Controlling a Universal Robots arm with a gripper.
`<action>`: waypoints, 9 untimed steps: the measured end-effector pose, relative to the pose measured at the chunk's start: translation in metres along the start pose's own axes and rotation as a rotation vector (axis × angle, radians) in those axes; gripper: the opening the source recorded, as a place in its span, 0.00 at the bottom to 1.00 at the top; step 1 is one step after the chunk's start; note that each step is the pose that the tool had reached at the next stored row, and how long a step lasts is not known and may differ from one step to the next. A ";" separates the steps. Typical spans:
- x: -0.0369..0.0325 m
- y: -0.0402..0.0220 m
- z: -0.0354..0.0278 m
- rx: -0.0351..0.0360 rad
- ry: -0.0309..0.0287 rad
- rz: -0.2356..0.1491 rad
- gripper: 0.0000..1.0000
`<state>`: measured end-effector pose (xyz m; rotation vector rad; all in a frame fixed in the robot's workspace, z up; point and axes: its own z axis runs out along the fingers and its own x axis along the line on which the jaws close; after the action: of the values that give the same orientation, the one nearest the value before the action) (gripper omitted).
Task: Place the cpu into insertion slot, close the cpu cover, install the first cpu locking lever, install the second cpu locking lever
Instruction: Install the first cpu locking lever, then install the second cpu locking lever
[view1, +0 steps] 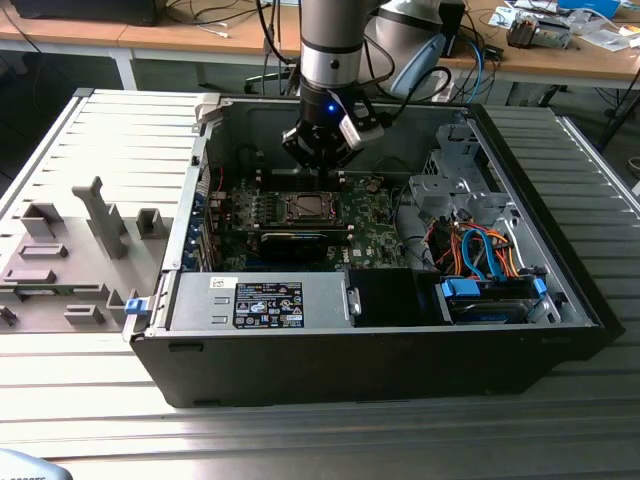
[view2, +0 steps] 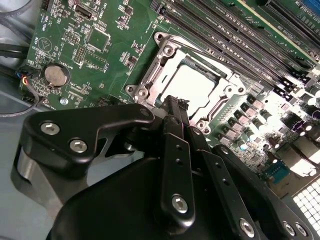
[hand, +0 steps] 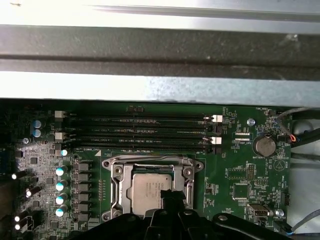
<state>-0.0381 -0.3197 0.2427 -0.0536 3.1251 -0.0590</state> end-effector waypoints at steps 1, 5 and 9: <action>0.0000 0.0000 -0.0001 0.0001 0.0001 0.000 0.11; 0.0001 -0.0002 -0.0006 0.0005 0.0003 0.000 0.11; 0.0000 -0.0005 -0.0005 0.0003 0.0002 0.000 0.11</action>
<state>-0.0380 -0.3202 0.2433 -0.0535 3.1253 -0.0596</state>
